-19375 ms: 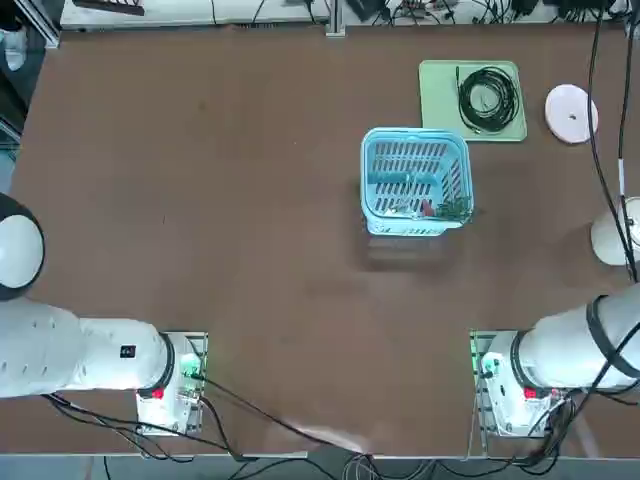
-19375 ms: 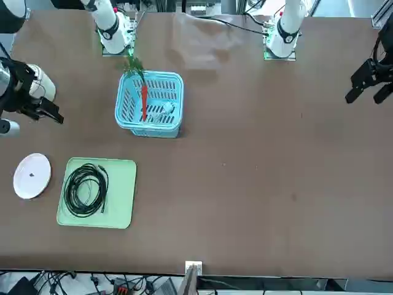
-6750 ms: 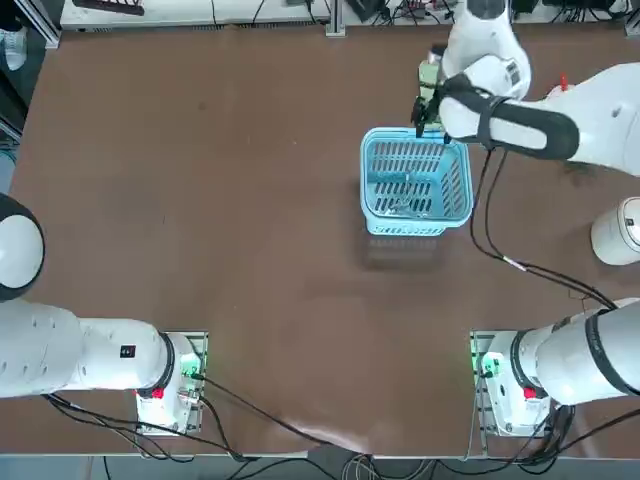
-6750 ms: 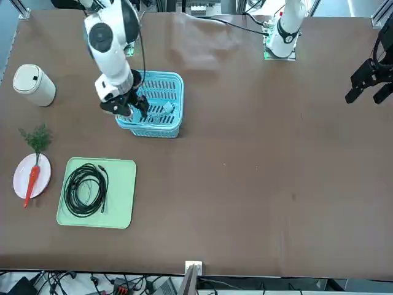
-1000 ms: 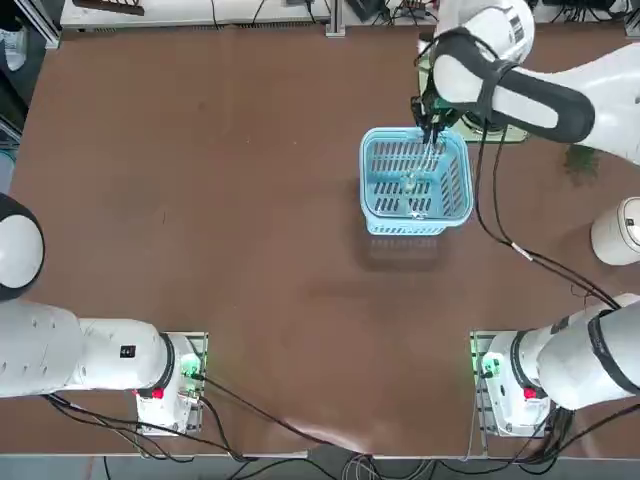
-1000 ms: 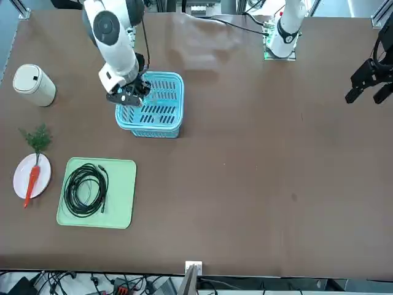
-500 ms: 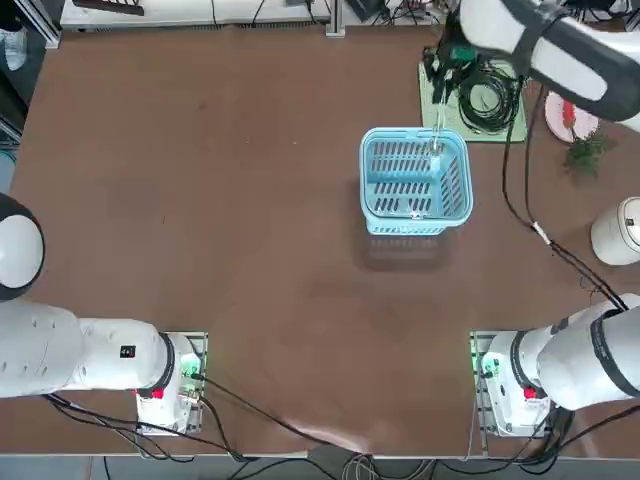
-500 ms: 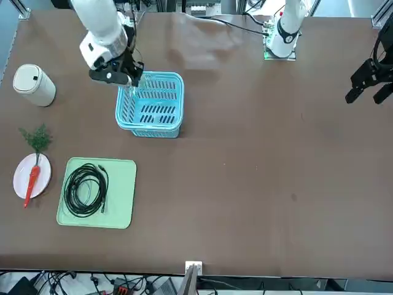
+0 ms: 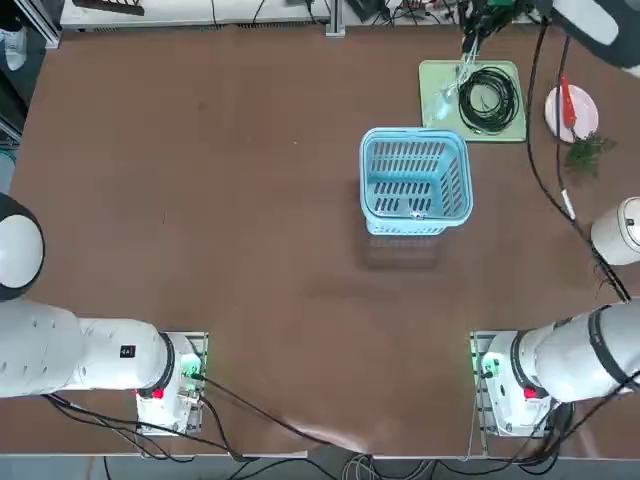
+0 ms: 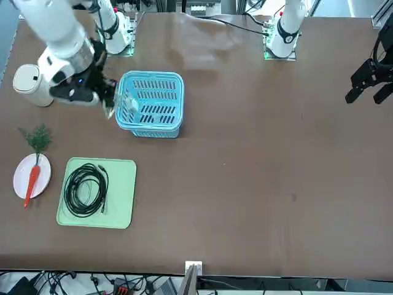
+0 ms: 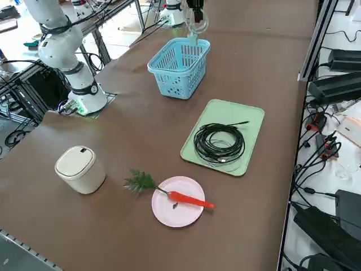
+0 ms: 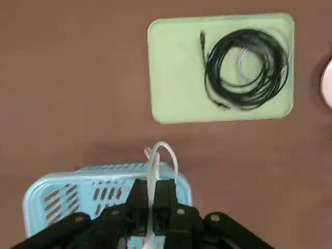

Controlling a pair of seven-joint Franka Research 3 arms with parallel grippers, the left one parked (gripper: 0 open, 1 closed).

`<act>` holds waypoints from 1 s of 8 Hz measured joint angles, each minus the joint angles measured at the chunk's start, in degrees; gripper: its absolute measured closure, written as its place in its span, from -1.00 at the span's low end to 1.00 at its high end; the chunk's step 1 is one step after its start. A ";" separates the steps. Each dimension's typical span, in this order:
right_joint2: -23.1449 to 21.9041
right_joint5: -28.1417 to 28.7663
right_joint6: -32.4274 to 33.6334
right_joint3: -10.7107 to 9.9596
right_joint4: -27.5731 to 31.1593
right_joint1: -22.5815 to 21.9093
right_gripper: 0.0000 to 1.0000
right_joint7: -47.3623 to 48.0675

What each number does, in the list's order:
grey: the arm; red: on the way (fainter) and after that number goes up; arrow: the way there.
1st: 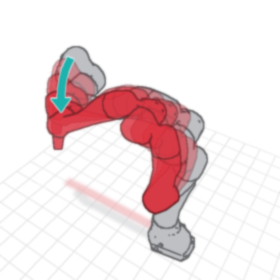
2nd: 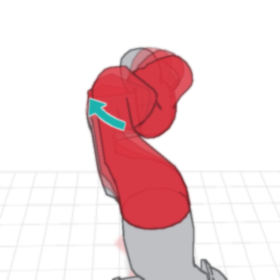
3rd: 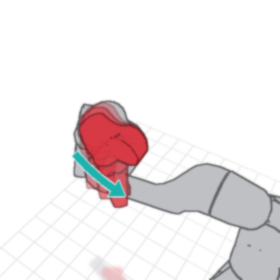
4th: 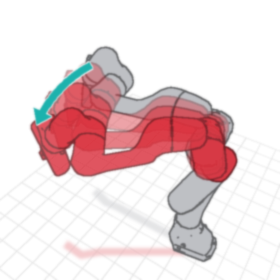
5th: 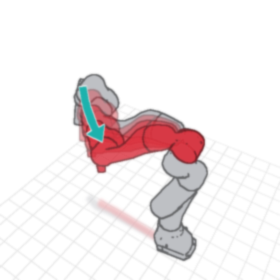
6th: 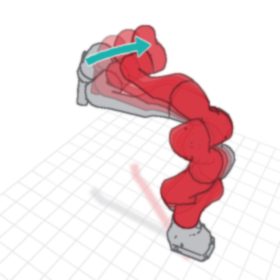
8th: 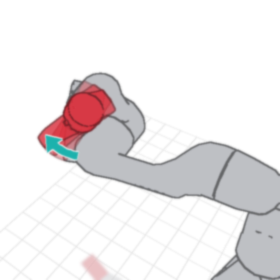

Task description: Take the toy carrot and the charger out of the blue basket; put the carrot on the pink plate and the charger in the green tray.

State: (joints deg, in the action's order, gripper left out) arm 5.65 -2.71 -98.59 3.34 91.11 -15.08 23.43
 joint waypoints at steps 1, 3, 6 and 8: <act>4.07 -0.08 -0.10 -0.10 -3.74 2.45 0.93 -3.60; 12.85 -0.09 -4.21 -0.19 -9.61 6.27 0.93 -8.64; 22.33 0.01 -12.70 0.16 -12.46 7.38 0.93 -10.31; 26.15 0.02 -17.42 0.55 -12.62 7.20 0.93 -10.31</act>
State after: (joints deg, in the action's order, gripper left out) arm 31.81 -2.69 -116.01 3.89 78.48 -7.88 13.12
